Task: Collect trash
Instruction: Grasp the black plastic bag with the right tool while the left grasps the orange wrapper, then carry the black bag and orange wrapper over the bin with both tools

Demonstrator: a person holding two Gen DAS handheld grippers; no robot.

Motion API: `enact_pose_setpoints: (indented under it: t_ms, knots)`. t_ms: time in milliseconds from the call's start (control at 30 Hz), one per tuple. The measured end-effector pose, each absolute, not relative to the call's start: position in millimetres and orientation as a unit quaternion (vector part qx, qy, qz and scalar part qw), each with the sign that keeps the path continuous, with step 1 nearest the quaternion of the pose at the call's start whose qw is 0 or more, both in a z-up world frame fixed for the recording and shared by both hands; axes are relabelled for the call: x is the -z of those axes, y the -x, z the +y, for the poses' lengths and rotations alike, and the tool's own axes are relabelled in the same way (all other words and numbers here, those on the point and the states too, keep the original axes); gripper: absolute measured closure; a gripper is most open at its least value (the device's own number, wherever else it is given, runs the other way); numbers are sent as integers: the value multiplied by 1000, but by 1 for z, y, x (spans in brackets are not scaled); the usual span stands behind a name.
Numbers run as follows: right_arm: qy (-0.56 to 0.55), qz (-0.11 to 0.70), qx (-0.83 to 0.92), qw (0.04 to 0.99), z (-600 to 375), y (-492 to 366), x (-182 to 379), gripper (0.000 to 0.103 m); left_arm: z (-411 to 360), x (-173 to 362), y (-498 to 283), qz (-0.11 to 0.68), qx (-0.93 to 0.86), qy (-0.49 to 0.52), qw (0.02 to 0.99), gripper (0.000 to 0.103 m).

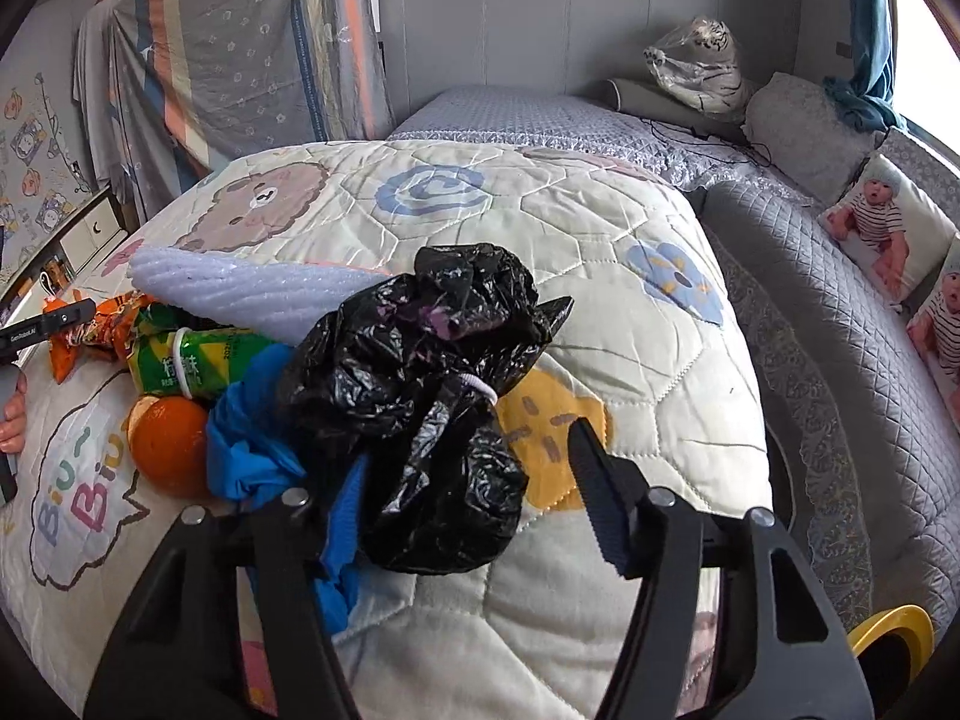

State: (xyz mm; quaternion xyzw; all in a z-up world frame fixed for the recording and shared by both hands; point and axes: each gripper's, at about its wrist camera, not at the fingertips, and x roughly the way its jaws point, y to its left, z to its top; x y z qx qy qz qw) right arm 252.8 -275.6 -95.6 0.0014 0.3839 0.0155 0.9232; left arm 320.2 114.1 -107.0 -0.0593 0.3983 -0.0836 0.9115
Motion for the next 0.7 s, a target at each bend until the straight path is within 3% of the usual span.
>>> enact_pose_setpoints:
  t_ms: [100, 333, 633, 667, 700]
  knots:
    - [-5, 393, -24, 919, -273, -259, 99, 63, 116, 113, -326, 409, 86, 79, 905, 44]
    - [11, 385, -29, 923, -264, -260, 96, 78, 114, 112, -324, 406, 78, 83, 907, 53]
    - [18, 359, -21, 933, -262, -255, 84, 85, 116, 100, -315, 385, 71, 90, 916, 65]
    - [20, 353, -18, 935, -262, -253, 81, 85, 117, 97, -314, 381, 76, 96, 916, 76]
    - [21, 347, -15, 938, -263, -251, 78, 85, 119, 96, -315, 382, 80, 101, 915, 77]
